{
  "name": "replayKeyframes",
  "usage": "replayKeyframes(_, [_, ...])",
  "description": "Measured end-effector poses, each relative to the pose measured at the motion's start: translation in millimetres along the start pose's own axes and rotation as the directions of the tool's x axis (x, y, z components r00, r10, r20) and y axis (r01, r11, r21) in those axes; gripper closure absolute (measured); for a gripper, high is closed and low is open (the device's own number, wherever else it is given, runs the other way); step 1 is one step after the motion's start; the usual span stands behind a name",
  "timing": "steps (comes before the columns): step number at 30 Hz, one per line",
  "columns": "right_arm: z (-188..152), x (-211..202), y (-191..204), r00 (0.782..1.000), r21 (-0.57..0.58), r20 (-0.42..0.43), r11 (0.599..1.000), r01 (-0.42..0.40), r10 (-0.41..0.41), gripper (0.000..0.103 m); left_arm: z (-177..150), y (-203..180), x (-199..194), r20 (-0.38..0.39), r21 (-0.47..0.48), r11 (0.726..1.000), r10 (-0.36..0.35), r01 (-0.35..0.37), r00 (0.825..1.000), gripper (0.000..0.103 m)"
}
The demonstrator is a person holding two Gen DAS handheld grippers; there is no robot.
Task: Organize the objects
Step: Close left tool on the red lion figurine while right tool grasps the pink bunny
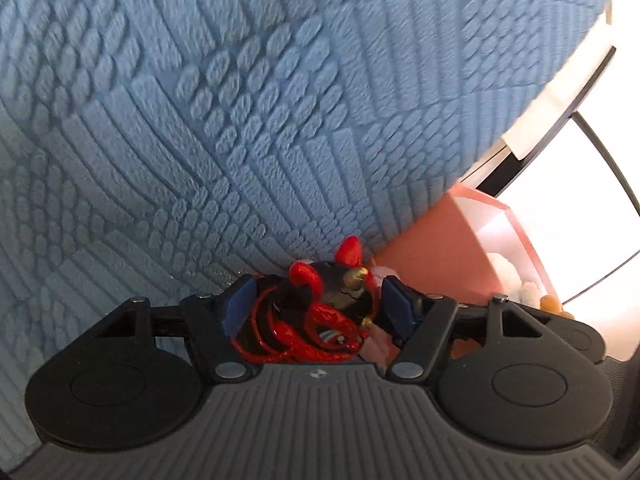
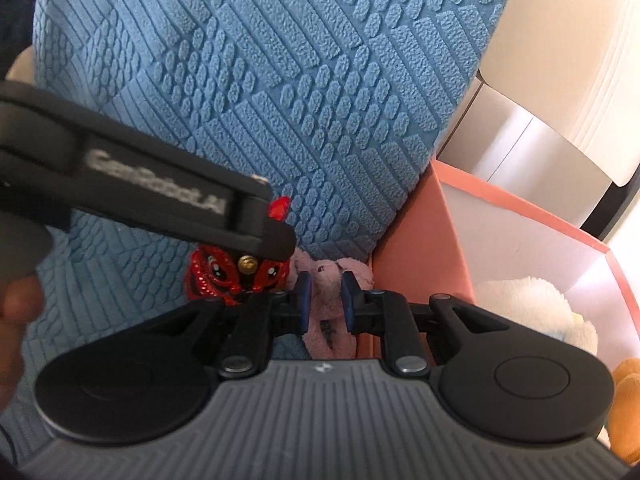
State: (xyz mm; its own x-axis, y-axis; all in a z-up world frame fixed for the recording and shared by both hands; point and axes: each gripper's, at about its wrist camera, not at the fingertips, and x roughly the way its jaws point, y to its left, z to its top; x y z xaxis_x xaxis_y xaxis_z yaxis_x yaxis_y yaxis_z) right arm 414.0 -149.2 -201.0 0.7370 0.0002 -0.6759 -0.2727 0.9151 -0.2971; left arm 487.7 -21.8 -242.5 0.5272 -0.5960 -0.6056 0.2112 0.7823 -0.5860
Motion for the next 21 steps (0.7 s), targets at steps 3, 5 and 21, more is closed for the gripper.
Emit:
replayKeyframes(3, [-3, 3, -3, 1.000, 0.013, 0.001, 1.000, 0.000, 0.000, 0.083, -1, 2, 9, -0.005, -0.024, 1.000, -0.007, 0.007, 1.000, 0.029])
replayKeyframes(5, [-5, 3, -3, 1.000, 0.011, 0.003, 1.000, 0.005, -0.005, 0.084, -3, 0, 12, -0.010, -0.020, 1.000, -0.007, 0.006, 1.000, 0.030])
replayKeyframes(21, [-19, 0, -12, 1.000, 0.031, -0.004, 1.000, -0.007, 0.007, 0.091, -10, -15, -5, 0.013, -0.114, 0.992, 0.062, -0.060, 0.998, 0.038])
